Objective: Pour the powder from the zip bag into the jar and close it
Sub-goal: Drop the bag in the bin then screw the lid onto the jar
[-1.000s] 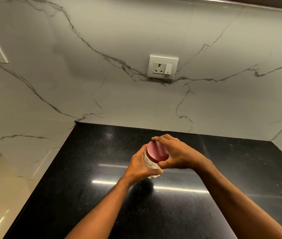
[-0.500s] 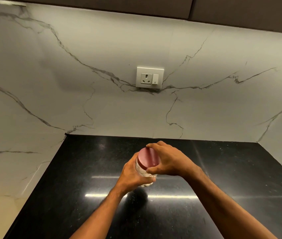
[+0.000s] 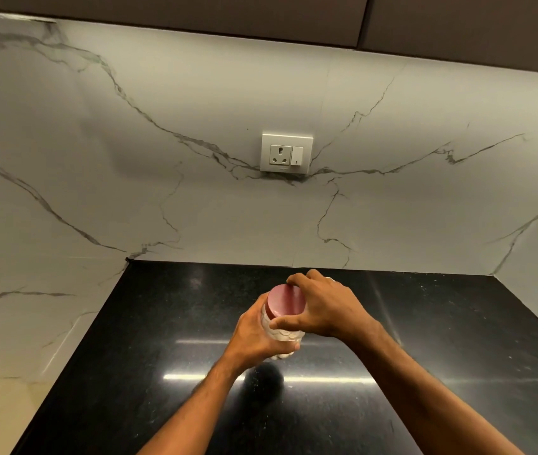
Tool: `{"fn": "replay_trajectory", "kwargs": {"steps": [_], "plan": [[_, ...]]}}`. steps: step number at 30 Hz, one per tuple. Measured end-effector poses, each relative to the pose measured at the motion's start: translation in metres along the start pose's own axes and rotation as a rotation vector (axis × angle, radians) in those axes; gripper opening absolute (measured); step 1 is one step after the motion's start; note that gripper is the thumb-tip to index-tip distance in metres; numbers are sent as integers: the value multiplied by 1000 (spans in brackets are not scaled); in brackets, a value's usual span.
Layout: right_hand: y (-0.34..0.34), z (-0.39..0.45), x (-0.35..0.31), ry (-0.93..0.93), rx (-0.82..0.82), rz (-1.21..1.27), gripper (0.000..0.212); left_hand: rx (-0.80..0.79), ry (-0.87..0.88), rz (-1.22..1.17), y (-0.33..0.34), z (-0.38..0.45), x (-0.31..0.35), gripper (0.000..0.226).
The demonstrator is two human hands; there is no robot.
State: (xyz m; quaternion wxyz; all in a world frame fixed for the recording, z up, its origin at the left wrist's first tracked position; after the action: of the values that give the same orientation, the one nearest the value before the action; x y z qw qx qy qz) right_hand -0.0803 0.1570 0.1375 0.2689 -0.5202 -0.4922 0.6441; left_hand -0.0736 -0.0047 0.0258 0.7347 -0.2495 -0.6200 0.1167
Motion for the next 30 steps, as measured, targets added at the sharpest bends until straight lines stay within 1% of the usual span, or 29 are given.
{"fn": "replay_trajectory", "kwargs": {"steps": [2,5,7,10,12,13,16,18,20,23,24,25,26,28,30], "plan": [[-1,1,2,2,-64,56,100,-5,-2,-1,-1,1,1,99],[-8,2,1,-90,-214,173,100,9,-10,5,-4,2,-1,97],[-10,2,0,-120,-203,169,96,19,-9,9,-5,3,-2,92],[-7,1,-4,-56,-60,96,92,16,-6,26,-4,4,-3,90],[-6,1,-4,-20,-5,36,94,16,-7,28,-5,5,-4,88],[-6,2,-3,-18,-20,42,96,14,-5,27,-5,5,-4,88],[-10,4,-2,-76,-170,164,100,16,-7,26,-8,8,-5,91],[-11,6,-1,-125,-198,179,98,26,-10,19,-9,9,-6,91],[-7,7,0,-108,-119,155,96,28,-11,15,-8,9,-7,91],[0,6,-1,-15,64,64,94,27,-17,2,-7,9,-7,88],[1,6,-1,-2,91,44,94,27,-15,1,-7,10,-7,88],[2,6,1,-4,84,61,97,26,-13,0,-7,10,-6,89],[1,6,2,-15,43,116,100,23,-9,-1,-7,10,-6,90],[-3,7,3,-68,-87,241,107,24,-8,-6,-8,11,-6,91],[-5,9,2,-140,-154,237,105,31,-15,-4,-8,11,-6,90]]}}
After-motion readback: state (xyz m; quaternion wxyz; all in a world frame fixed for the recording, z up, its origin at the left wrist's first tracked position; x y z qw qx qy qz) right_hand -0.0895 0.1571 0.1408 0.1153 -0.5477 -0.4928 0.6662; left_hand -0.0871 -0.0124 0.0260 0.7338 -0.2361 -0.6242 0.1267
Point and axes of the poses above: each hand's wrist, its own z-axis towards the middle knuckle, its own y-axis out of the palm, x = y × z, the point moved 1 cm from there along z, towards the middle knuckle, and after that the axes turned 13 degrees about z, right-handed, at the moved point
